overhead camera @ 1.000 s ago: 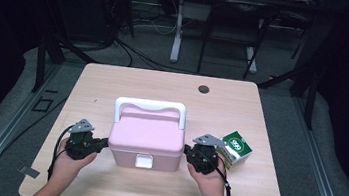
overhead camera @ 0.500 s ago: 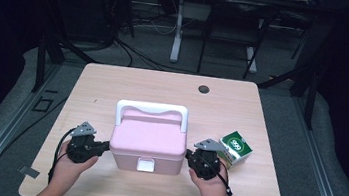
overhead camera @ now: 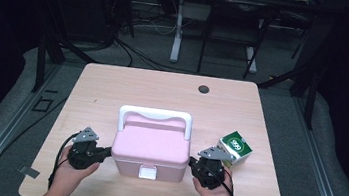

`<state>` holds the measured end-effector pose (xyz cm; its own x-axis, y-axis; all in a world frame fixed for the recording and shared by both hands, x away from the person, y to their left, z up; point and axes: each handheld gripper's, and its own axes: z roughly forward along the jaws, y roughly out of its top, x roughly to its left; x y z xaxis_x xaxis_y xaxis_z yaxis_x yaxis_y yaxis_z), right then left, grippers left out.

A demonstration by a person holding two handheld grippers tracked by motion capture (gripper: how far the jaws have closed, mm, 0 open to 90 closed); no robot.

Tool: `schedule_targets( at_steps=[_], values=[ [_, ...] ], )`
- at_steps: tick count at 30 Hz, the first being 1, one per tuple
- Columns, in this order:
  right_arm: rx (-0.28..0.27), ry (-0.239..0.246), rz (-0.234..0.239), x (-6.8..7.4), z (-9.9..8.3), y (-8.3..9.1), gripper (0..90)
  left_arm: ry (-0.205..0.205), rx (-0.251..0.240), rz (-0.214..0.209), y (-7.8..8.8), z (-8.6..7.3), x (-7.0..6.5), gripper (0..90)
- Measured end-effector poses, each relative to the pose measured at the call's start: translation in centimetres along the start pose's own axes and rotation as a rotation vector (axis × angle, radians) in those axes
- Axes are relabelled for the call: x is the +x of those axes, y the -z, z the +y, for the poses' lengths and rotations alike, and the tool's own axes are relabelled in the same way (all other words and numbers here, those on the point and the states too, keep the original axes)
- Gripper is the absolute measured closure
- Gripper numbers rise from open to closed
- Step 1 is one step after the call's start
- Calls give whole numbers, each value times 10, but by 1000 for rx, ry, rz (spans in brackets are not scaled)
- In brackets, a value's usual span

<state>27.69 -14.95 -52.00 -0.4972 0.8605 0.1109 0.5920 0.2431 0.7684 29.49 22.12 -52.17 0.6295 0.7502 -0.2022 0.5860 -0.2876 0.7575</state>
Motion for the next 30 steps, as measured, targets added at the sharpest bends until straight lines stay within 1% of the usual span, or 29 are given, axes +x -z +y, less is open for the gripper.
schedule_targets(
  at_steps=[2,3,4,7,9,10,11,13,14,15,16,17,18,20,22,24,25,26,27,30],
  values=[
    [0,1,14,-1,-1,2,900,-1,-2,-6,-1,-1,-2,898],
    [1,-1,12,-2,-1,2,900,-6,0,-11,0,-1,-3,897],
    [-2,-4,9,-3,-2,3,900,-10,4,-13,0,-1,-4,897],
    [-4,-15,24,-6,-4,5,900,-23,22,-24,-1,-1,-7,897],
    [-11,-16,12,-6,-5,6,900,-28,25,-18,-2,-2,-8,897],
    [-8,-15,15,-6,-5,6,900,-34,30,-20,-2,-2,-7,897],
    [-9,-13,22,-5,-6,6,900,-32,28,-24,-3,-3,-7,897],
    [-3,-6,18,-5,-6,7,900,-24,31,-29,-3,-3,-6,897],
    [3,-1,-2,-4,-7,7,900,-26,32,-29,-3,-3,-6,897],
    [0,2,29,-4,-7,7,900,-28,32,-28,-3,-3,-6,896],
    [0,5,38,-5,-8,8,900,-26,32,-31,-3,-3,-6,896],
    [4,7,19,-4,-8,8,900,-27,33,-34,-3,-3,-5,896],
    [7,7,13,-4,-7,8,900,-24,34,-41,-3,-3,-4,895],
    [6,2,41,-6,-7,8,900,-13,30,-49,-3,-3,-3,888],
    [6,1,37,-7,-7,8,882,-19,33,-49,-3,-3,-1,868],
    [11,13,23,-8,-7,8,845,-3,32,-53,-3,-3,1,828],
    [13,13,26,-9,-6,8,829,5,32,-55,-3,-3,2,816],
    [15,9,32,-11,-6,8,818,8,37,-57,-3,-3,3,803],
    [14,-5,43,-13,-6,8,799,10,39,-61,-3,-3,4,782],
    [17,-11,56,-16,-5,9,776,15,42,-60,-3,-2,5,749]
  ],
)
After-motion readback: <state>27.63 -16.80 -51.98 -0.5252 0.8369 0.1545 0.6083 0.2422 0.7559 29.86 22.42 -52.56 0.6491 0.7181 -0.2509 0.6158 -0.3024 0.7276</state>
